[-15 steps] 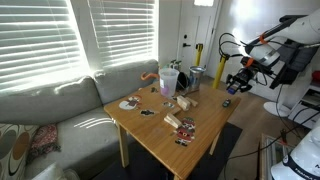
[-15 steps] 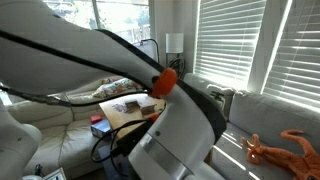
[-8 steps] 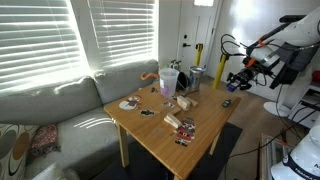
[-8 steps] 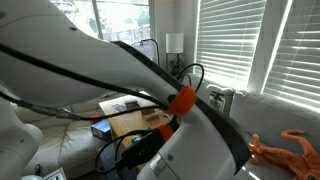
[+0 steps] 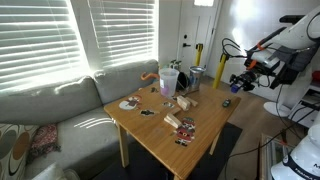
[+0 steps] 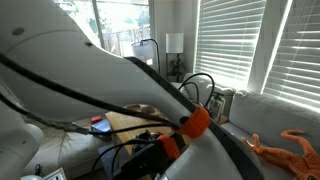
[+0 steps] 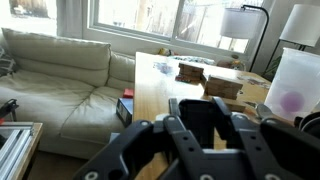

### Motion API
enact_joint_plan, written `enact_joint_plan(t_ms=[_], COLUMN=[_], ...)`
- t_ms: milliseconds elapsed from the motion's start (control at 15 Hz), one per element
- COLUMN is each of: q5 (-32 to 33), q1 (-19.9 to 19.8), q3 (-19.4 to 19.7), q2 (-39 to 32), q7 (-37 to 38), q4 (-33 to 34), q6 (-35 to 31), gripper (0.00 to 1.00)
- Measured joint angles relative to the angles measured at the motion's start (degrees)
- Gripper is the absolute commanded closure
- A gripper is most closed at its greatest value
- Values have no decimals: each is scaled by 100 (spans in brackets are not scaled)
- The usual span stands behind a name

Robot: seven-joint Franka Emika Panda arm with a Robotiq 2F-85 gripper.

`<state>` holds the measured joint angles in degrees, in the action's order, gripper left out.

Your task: Flip the toy cars to make them stand on wheels starting with the toy car at the bottom of the table surface

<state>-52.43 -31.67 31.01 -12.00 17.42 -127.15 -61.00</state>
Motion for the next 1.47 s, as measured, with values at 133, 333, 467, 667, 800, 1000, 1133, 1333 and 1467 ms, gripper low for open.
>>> enact_joint_plan(t_ms=[133,333,467,667,800,1000,1133,1333,1467], q5=[0,-86,-199,-352,-375,-385,-385,-384,-384], q1=[-71,-165,-197,-215,-213,-296,-671,-1372,-1840], q3=[20,26,26,23,6,-127,-625,-1433,-1883], q2=[-217,-534,-734,-1040,-1244,-1491,-1557,-1661,-1740], q7=[0,1,5,42,84,137,267,475,611], q4=[102,283,393,549,627,701,701,702,705], q6=[112,375,589,903,1089,1282,1271,1263,1260], gripper=[88,88,88,88,88,88,88,88,88])
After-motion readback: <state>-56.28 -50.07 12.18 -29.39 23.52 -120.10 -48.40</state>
